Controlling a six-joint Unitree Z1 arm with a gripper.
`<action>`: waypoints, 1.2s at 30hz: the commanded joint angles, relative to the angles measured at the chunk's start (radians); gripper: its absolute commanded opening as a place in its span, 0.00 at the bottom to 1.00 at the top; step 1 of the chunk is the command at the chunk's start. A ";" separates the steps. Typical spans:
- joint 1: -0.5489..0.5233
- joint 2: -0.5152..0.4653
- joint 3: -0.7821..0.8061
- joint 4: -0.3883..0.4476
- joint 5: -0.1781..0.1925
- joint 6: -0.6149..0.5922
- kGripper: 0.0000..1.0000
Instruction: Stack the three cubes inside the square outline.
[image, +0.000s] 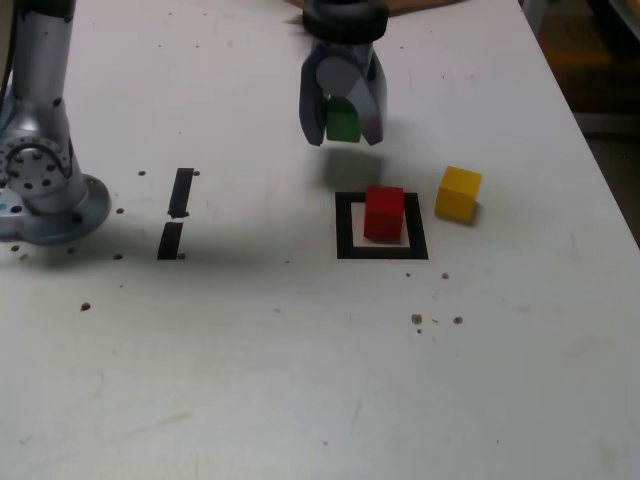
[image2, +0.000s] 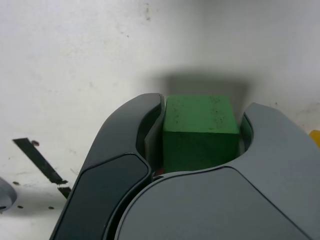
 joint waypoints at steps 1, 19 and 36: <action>0.012 0.009 0.017 -0.011 -0.008 0.011 0.52; 0.023 -0.038 0.060 -0.020 -0.026 0.071 0.89; -0.176 -0.137 -0.161 0.128 0.006 0.108 0.98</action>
